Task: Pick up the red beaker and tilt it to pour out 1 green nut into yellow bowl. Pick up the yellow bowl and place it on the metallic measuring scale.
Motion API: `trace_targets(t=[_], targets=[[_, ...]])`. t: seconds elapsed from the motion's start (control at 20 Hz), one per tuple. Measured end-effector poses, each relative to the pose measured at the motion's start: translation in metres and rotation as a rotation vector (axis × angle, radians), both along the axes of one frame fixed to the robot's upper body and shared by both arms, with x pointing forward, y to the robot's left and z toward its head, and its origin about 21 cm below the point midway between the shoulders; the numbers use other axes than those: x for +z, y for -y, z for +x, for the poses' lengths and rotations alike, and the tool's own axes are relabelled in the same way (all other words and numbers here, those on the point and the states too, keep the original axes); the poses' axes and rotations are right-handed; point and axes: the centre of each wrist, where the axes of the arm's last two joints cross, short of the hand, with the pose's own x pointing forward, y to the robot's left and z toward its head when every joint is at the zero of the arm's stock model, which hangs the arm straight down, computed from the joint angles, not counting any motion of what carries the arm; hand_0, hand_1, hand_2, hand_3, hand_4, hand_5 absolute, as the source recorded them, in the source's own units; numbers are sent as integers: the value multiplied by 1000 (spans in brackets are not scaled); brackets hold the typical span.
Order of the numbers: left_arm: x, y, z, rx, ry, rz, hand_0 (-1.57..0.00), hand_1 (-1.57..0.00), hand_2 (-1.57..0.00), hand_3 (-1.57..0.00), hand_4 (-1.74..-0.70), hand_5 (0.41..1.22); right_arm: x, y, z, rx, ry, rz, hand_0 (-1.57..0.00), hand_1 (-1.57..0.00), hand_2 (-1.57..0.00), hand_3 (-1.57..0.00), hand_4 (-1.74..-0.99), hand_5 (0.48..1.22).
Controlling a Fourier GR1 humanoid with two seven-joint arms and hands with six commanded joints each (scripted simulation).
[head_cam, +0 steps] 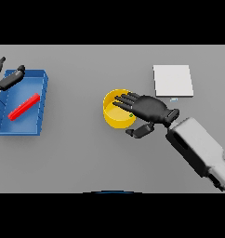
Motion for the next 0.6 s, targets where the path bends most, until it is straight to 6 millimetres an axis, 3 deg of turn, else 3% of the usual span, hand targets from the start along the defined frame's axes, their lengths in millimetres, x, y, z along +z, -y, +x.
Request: trace_targets(t=[0.4,0.6], targets=[[0,-3,1,-3,7,9,1,1,1,1,-801,706,-4,-31,18,76,-64,-188,1,1,1,1,-1177,673],[-1,-5,0,-2,-11,23,1,1,1,1,-792,708,-15,-34,24,76,-94,-233,1,1,1,-12,-1188,693]])
